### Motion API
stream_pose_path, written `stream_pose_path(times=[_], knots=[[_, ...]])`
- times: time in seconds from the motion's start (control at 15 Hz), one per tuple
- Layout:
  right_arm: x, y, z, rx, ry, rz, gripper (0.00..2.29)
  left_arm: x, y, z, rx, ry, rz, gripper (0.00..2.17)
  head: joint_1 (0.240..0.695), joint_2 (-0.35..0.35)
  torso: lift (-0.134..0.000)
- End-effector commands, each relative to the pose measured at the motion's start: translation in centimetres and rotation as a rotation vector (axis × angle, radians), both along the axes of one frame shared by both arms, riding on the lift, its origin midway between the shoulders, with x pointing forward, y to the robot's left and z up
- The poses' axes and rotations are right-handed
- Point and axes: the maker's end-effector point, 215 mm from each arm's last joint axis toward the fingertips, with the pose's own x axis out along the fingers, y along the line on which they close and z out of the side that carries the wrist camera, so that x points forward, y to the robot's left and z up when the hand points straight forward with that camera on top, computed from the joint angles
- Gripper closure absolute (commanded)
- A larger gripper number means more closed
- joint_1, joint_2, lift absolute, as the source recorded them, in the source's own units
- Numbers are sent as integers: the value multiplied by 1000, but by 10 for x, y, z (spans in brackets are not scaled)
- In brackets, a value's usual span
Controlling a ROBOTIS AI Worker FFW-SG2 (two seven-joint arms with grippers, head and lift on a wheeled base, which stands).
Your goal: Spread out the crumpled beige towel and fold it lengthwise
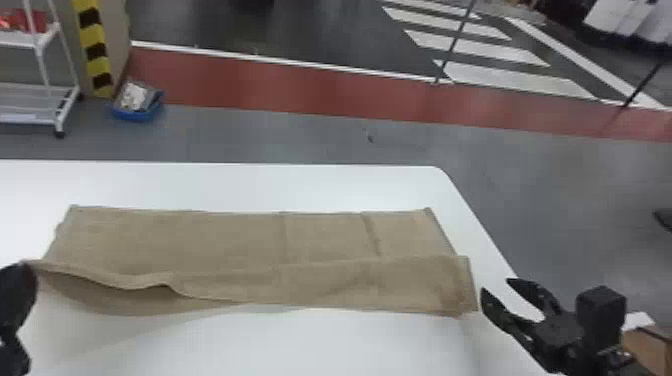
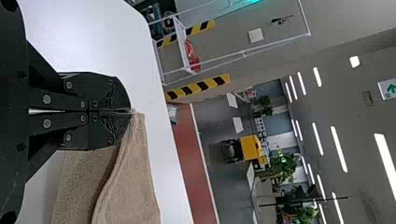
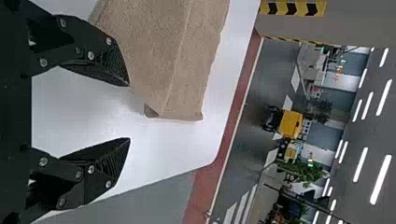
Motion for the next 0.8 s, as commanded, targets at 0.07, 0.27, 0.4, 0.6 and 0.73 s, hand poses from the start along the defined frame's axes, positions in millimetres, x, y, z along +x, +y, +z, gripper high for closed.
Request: stream_pose_path(times=[0.07,0.27,0.4,0.6,0.73], knots=[[4,-2,52,-126,-155,117,215,1,0,0,-3,-1,1,1382,695,-350,-124],[-2,1,37,-176,-102,150,286,0,-1,-1,-3,2,0,1382,695,-350,-124],[-5,2,12,-136,-54,145,286,0,1,-5,0,9,2,1382,695,-350,-124],[-6,9,-26,-111,38,153,286,0,0,-4,-2,7,0,1382,695,-348,-124],[-14,12,-49,1,136,165,313,0,1,-4,3,7,1,1382,695,-343,-124]])
